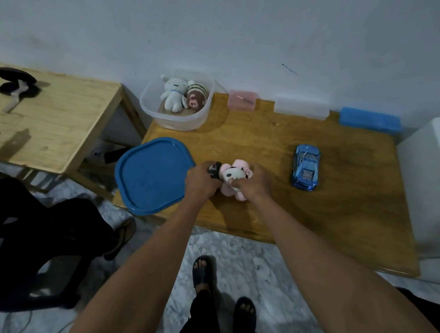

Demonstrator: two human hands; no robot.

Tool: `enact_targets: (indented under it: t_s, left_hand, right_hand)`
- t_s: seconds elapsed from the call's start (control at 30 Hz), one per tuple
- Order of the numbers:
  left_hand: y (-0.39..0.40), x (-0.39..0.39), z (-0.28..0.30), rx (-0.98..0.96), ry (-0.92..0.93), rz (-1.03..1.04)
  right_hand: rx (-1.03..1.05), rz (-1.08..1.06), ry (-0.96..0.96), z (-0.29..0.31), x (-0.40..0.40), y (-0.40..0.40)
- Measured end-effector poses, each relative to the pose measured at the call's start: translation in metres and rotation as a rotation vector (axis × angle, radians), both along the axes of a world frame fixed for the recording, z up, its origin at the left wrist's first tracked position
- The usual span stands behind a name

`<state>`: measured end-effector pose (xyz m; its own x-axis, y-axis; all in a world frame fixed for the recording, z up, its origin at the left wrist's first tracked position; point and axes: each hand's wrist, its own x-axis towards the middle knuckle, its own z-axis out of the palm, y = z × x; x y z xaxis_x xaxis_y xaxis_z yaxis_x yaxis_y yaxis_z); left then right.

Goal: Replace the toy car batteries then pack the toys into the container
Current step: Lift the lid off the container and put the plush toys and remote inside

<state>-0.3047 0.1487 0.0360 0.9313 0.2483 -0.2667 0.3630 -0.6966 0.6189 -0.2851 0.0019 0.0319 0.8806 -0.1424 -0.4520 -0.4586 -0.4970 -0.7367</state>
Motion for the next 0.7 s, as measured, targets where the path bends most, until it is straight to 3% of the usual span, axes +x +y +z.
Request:
enact_targets:
  t_s: [0.43, 0.7]
  left_hand:
    - [0.099, 0.098, 0.081, -0.449, -0.254, 0.111]
    - [0.189, 0.180, 0.075, -0.493, -0.228, 0.088]
  right_hand:
    - [0.251, 0.053, -0.267, 0.096, 0.105, 0.065]
    - [0.170, 0.101, -0.279, 0.101, 0.189, 0.150]
